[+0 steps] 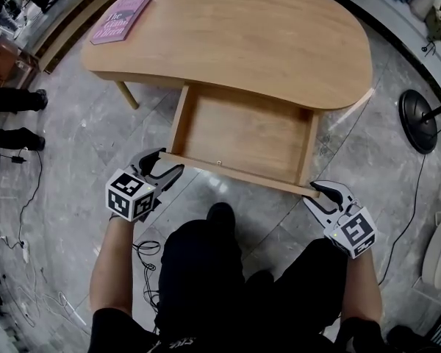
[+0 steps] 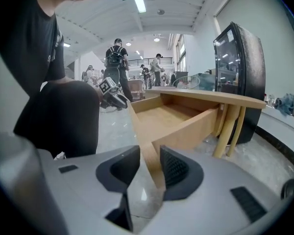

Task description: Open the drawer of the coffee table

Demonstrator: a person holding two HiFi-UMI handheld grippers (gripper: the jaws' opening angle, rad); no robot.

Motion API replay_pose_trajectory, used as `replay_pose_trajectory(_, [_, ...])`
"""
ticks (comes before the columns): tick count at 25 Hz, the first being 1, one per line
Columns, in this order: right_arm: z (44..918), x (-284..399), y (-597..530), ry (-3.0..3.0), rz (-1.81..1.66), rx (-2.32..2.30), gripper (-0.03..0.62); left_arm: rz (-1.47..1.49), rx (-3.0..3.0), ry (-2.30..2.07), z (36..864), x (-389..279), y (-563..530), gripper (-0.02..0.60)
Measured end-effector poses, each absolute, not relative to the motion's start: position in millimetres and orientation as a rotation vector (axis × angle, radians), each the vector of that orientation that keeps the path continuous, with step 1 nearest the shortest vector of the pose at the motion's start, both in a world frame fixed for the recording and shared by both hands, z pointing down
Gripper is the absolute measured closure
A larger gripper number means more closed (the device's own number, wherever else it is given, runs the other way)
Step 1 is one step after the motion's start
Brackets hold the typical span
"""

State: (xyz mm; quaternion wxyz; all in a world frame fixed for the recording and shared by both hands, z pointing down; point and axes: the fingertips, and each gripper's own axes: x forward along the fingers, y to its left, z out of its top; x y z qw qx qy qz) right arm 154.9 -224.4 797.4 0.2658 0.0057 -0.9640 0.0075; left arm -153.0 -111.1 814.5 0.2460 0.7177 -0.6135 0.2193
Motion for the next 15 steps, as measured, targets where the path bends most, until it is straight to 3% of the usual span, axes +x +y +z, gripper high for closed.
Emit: replay_pose_trajectory(15, [810,156,-215,-2.576,0.022,-0.066,0.464,0.584,1.945,-1.670,826,-150,-101,0.308])
